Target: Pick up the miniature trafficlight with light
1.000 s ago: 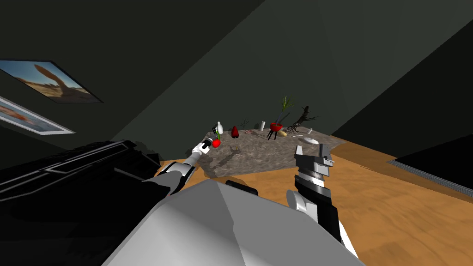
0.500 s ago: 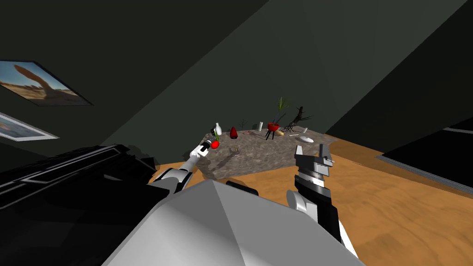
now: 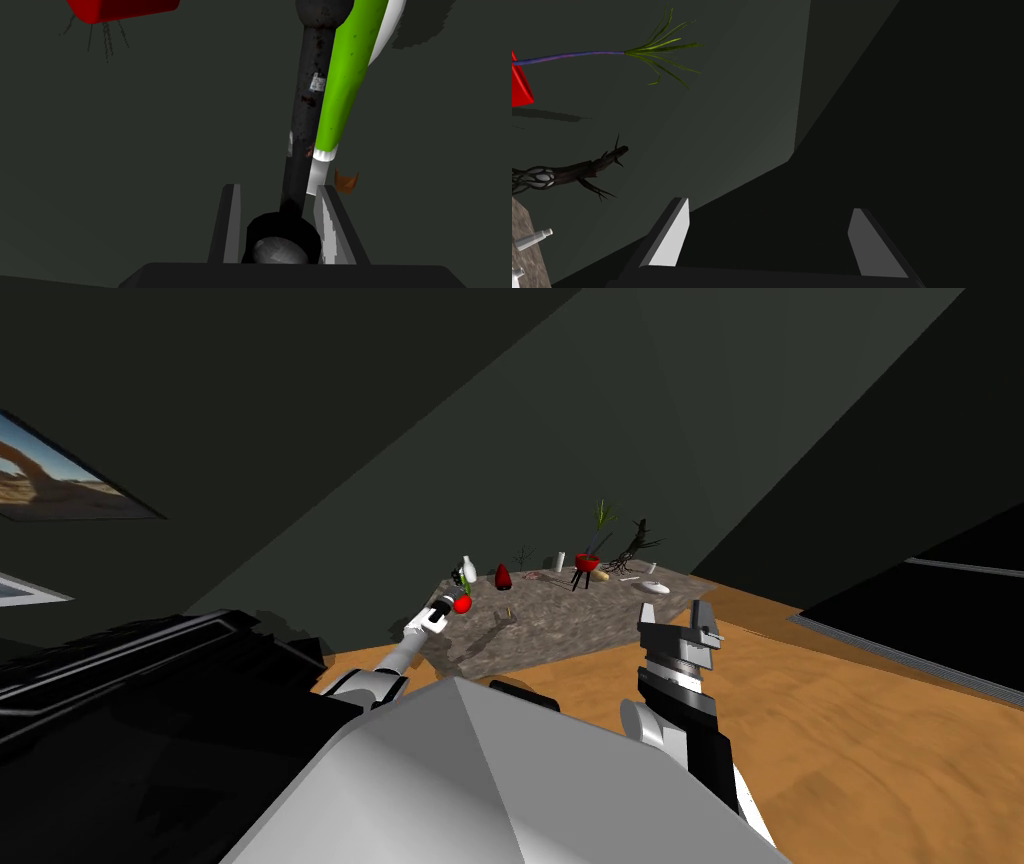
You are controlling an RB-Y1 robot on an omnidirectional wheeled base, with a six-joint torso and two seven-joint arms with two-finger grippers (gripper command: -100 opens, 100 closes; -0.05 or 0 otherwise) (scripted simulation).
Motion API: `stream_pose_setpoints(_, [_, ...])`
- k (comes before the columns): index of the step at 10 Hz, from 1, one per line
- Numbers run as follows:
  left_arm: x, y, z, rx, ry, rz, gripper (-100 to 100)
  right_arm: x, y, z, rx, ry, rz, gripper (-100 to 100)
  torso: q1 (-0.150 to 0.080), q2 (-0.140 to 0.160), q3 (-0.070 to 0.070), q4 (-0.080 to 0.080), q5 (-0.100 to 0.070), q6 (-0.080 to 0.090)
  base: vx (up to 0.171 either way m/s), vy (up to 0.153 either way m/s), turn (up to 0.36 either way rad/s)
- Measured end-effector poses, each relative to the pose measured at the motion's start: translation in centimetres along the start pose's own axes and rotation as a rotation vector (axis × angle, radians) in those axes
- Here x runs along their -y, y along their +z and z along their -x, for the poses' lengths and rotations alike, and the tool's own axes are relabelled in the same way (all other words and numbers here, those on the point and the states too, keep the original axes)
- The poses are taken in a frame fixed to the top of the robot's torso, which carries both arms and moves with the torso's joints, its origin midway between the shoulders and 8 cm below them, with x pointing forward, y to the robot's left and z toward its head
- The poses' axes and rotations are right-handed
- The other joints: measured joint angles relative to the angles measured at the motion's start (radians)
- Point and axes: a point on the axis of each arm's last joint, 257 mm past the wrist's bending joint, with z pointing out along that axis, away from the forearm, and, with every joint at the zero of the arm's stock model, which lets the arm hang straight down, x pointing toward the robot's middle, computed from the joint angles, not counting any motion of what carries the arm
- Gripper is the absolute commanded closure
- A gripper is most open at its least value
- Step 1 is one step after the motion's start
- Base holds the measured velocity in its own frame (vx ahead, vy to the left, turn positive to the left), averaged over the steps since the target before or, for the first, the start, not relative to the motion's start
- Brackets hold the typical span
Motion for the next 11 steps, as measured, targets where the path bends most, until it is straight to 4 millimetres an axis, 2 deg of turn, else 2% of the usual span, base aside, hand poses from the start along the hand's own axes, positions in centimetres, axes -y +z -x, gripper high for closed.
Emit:
stream_pose_setpoints(5, [-2.3,-3.6,-0.8,-0.010,-0.002,0.067,100,0.0,0.0,0.0,0.000,0.000,0.000,0,0.003,-0.001,-0.002,-0.002,0.002,-0.002,0.012,0.023,-0.074])
stream_pose_setpoints(7, [-2.0,-4.1,0.1,0.003,0.004,0.061,100,0.0,0.0,0.0,0.000,0.000,0.000,0,0.002,-0.001,-0.001,-0.001,0.001,-0.002,0.009,0.012,-0.069])
stream_pose_setpoints(11, [-3.8,-7.1,0.8,0.006,0.013,0.117,100,0.0,0.0,0.0,0.000,0.000,0.000,0,0.004,-0.001,-0.001,-0.002,0.002,-0.001,0.015,0.028,-0.094])
